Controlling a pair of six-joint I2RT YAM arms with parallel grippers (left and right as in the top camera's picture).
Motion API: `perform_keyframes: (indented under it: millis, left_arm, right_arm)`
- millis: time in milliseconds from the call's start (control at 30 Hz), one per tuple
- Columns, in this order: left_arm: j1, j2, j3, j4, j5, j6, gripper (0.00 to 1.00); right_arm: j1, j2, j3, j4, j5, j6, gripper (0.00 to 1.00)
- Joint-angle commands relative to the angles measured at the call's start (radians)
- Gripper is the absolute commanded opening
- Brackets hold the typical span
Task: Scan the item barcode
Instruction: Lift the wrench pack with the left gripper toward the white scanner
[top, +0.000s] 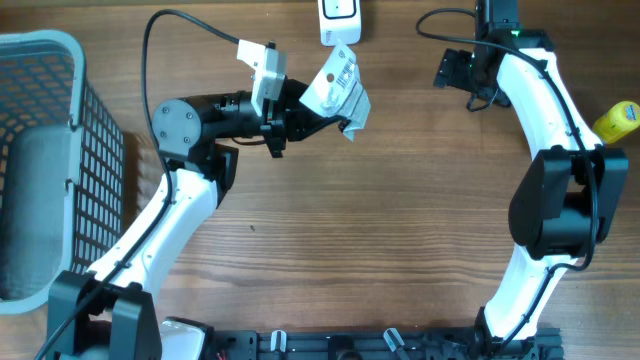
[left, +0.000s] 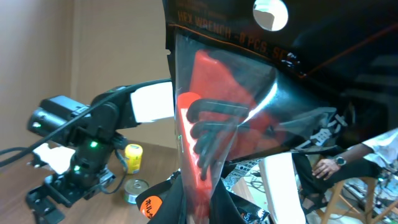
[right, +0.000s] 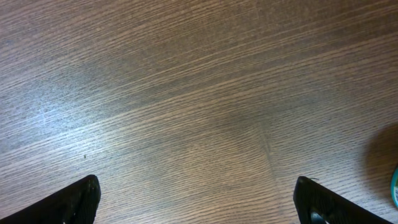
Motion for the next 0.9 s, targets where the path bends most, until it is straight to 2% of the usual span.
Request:
perform_keyframes:
  millis: [0,67,200,267,367,467,633,867]
  left_arm:
    - [-0.024,-0.010,0.009,0.011,-0.021,0.002,0.04]
    - [-0.024,-0.003,0.009,-0.024,-0.021,0.002,0.04]
    - [0.010,0.020,0.009,-0.280,-0.093,0.012,0.04]
    - [0.036,0.027,0.009,-0.402,-0.155,0.066,0.04]
    - [0.058,0.029,0.009,-0.526,-0.279,0.121,0.04]
    - [0.057,0.031,0.009,-0.674,-0.471,0.233,0.04]
    - [0.056,0.063,0.010,-0.719,-0.699,0.247,0.04]
    - [0.056,0.212,0.087,-0.720,-0.806,0.272,0.04]
  right_arm:
    - [0.005,0.019,0.000,0.006,0.023,-0.013,1.00]
    - [0.005,0.019,0.000,0.009,0.023,-0.012,0.99]
    - [0.005,0.019,0.000,0.009,0.022,-0.012,1.00]
    - [0.005,0.019,0.000,0.008,0.022,-0.013,1.00]
    - [0.005,0.019,0.000,0.005,0.022,-0.013,1.00]
    - [0.005,0.019,0.000,0.004,0.022,-0.013,1.00]
    - [0.005,0.019,0.000,0.004,0.022,-0.012,1.00]
    - [0.005,0.019,0.000,-0.005,0.022,0.000,0.99]
